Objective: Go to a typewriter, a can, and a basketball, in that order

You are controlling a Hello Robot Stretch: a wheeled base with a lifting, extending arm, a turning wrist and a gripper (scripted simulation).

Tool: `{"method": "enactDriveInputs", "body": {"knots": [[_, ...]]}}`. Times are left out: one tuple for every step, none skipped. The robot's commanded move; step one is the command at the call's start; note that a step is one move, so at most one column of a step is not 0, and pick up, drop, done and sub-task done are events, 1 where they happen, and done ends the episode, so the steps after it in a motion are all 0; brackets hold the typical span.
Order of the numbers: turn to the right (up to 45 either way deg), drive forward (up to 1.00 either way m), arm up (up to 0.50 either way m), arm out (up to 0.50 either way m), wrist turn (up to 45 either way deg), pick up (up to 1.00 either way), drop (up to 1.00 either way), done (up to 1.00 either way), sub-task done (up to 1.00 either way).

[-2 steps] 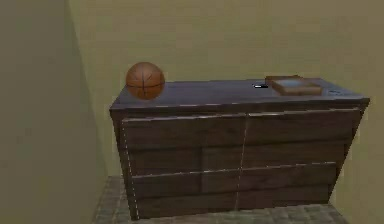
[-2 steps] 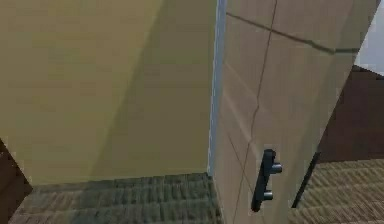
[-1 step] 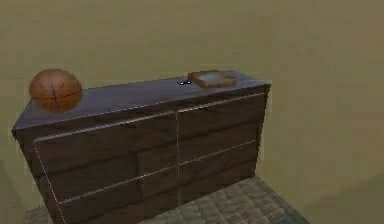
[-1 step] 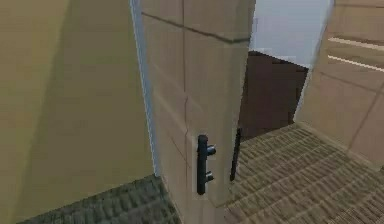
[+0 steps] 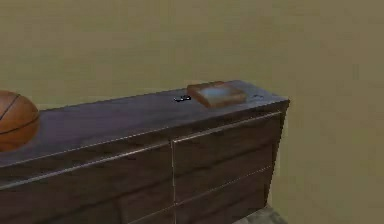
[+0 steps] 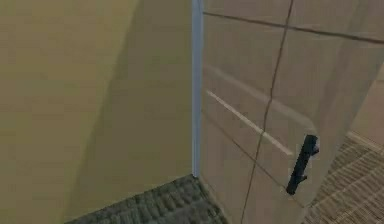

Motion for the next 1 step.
{"method": "enactDriveInputs", "body": {"knots": [[-42.0,0.0,0.0,0.0,0.0,0.0,0.0,0.0,0.0]]}}
